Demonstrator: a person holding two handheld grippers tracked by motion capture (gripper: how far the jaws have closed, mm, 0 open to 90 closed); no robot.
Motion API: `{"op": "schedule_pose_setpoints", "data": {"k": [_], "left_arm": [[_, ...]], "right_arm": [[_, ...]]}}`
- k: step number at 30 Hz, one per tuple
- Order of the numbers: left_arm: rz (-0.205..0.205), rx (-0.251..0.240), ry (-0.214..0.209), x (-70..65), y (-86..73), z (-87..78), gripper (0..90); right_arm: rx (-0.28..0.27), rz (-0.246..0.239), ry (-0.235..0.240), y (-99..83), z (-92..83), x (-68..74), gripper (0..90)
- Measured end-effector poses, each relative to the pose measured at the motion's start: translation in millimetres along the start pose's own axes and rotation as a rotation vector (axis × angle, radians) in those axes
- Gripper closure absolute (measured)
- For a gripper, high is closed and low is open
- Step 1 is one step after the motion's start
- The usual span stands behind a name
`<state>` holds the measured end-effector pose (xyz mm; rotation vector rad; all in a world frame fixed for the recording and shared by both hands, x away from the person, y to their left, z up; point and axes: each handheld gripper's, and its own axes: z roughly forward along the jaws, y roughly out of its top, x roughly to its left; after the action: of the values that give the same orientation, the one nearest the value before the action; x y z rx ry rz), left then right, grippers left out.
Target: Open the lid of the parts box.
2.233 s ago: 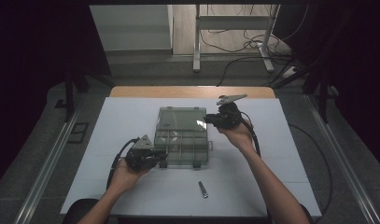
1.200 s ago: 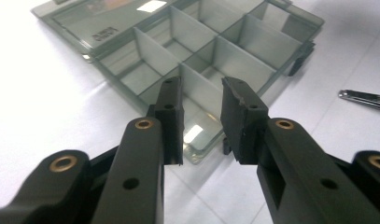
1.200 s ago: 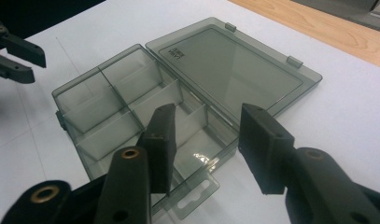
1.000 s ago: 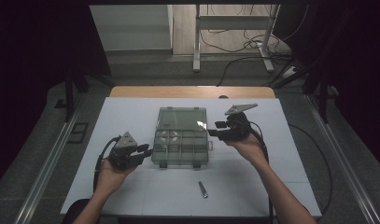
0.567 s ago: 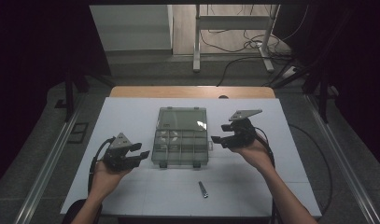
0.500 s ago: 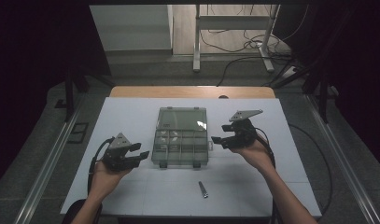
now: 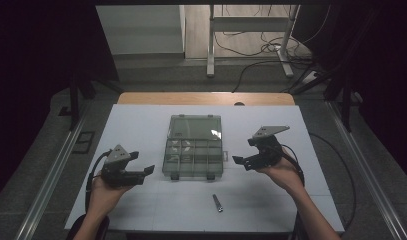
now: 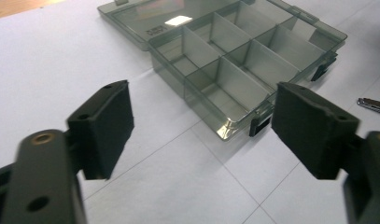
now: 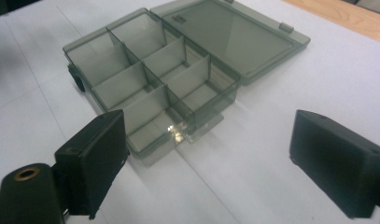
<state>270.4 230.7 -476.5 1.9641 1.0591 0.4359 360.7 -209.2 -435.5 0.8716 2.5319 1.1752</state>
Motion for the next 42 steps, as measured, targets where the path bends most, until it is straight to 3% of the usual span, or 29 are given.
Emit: {"op": "schedule_pose_setpoints", "data": {"k": [6, 13, 16, 21, 31, 34, 42], "left_arm": [[-0.035, -0.020, 0.014, 3.1, -5.8, -10.2, 12.1], [-0.058, -0.035, 0.007, 5.0, -13.1, -17.8, 6.7], [-0.059, -0.041, 0.032, 5.9, -17.3, -21.9, 4.4], [-0.076, -0.057, 0.037, 7.9, -21.6, -26.8, 3.6], [-0.080, -0.047, 0.060, 8.5, -30.5, -34.4, 1.2], [-0.085, -0.051, 0.064, 8.5, -33.3, -37.5, 0.9], [-0.084, -0.060, 0.088, 6.5, -40.4, -46.2, 0.9]], "right_arm": [[0.007, -0.007, 0.001, -5.2, -6.1, 3.8, 0.4], [0.002, 0.009, -0.004, -13.5, -15.2, 3.7, 0.0], [-0.010, 0.009, -0.015, -17.9, -19.8, 4.1, 0.0], [-0.014, 0.023, -0.019, -24.3, -25.7, 6.0, 0.0], [-0.041, 0.034, -0.060, -37.1, -38.1, 7.0, 0.0], [-0.072, 0.039, -0.077, -44.2, -44.0, 8.5, 0.0], [-0.073, 0.055, -0.100, -58.2, -53.2, 12.3, 0.0]]}}
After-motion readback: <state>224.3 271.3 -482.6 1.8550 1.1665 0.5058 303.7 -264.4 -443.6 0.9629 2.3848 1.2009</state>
